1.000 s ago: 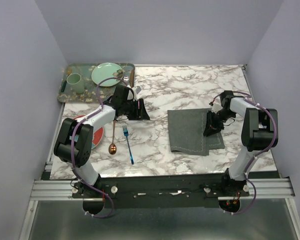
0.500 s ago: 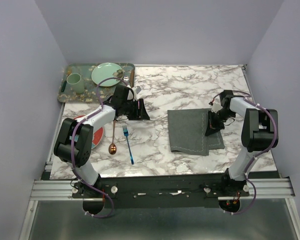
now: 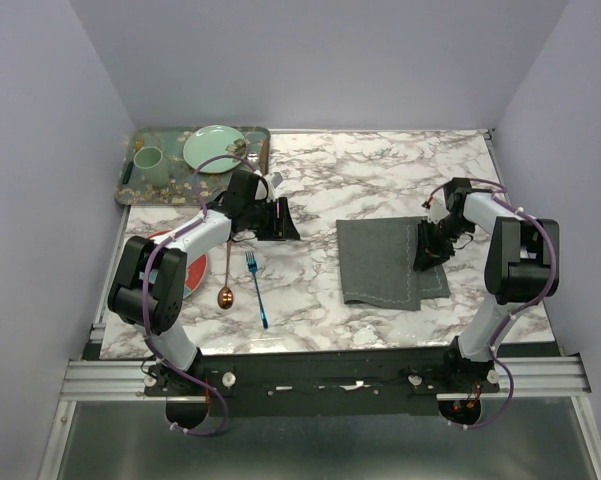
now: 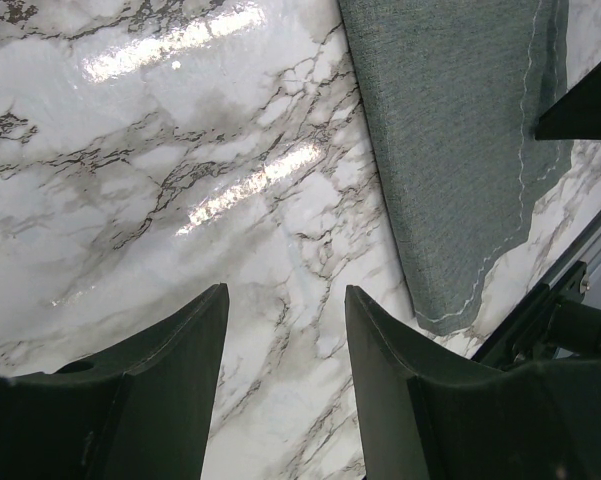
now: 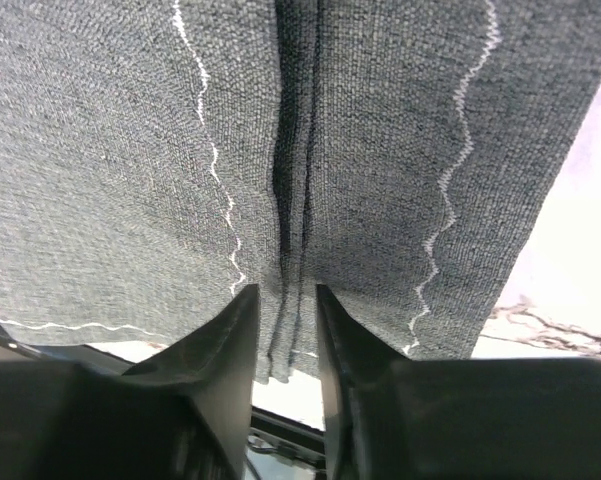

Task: Fold the napkin into a case and place the utensils inside
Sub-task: Smooth out the square-folded napkin at the center of the board.

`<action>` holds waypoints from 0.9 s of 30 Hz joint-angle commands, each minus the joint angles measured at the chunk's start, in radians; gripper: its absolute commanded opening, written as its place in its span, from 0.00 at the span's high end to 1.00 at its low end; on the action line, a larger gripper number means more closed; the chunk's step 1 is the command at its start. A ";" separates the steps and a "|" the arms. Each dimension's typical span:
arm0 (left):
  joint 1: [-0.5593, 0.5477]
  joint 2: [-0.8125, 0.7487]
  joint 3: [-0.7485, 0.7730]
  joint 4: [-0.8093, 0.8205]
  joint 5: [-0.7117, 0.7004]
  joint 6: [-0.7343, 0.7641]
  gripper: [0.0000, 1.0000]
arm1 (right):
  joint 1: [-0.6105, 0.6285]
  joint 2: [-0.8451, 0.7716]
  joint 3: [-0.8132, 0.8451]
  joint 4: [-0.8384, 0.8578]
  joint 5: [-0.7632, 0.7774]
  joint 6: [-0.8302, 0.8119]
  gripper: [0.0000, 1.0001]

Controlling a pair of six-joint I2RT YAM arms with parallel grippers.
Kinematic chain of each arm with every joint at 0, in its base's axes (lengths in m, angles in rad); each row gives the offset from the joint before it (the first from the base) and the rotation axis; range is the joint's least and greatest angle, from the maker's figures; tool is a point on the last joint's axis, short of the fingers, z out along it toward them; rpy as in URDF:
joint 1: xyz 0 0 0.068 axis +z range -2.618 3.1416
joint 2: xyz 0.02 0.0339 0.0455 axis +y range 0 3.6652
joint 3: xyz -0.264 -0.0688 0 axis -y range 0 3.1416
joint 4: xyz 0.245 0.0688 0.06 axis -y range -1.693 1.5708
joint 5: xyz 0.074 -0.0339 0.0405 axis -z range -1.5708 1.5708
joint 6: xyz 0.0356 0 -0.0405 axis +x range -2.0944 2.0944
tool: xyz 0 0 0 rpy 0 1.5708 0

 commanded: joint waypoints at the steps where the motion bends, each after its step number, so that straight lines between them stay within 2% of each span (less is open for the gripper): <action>1: -0.001 0.006 0.016 -0.007 0.014 0.013 0.41 | -0.005 0.002 0.012 -0.011 0.010 -0.002 0.60; 14: 0.000 0.006 0.018 -0.007 0.013 0.011 0.42 | -0.005 0.036 -0.023 0.001 -0.035 0.024 0.62; 21: 0.000 0.012 0.021 -0.004 0.010 0.008 0.41 | -0.005 0.036 -0.023 -0.003 -0.062 0.026 0.75; 27: 0.000 0.017 0.019 -0.006 0.011 0.008 0.41 | -0.005 0.025 -0.021 -0.002 -0.070 0.029 0.82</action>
